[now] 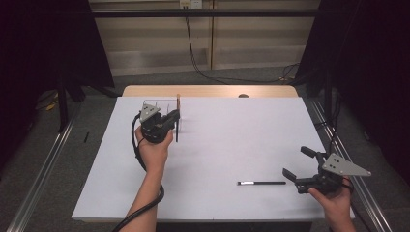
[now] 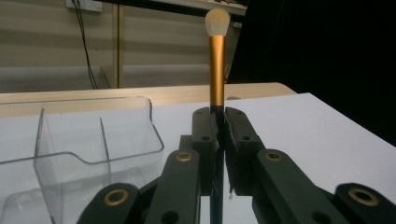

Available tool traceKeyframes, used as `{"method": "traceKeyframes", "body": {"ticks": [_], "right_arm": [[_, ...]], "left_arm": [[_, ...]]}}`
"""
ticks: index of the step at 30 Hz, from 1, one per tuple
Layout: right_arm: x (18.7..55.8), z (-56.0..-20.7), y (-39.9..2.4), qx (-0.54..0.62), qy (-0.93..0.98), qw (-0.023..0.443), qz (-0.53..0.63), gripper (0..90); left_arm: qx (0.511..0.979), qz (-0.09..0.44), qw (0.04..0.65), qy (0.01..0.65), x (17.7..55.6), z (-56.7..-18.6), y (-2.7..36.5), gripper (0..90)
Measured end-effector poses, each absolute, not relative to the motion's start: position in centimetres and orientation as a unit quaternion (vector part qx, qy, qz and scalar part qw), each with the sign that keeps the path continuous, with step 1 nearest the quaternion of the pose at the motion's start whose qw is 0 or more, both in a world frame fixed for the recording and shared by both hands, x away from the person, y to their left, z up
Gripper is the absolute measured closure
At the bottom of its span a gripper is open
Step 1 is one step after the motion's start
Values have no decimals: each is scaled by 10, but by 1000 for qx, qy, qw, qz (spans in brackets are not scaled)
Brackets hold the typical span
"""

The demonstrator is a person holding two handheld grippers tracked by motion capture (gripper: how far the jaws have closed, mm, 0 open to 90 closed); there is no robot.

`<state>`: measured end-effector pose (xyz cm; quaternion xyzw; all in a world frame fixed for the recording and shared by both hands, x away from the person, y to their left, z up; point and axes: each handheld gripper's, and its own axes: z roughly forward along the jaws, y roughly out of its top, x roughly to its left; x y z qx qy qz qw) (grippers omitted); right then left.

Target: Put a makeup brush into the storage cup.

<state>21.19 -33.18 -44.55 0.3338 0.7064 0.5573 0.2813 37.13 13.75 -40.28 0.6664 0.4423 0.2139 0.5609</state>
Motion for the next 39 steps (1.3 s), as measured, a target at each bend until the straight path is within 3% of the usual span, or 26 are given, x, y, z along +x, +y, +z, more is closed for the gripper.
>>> {"method": "traceKeyframes", "body": {"ticks": [39], "right_arm": [[214,-449,-329,331,712,272,556,0]], "left_arm": [[622,234,600,445,393,-397,146,836]]}}
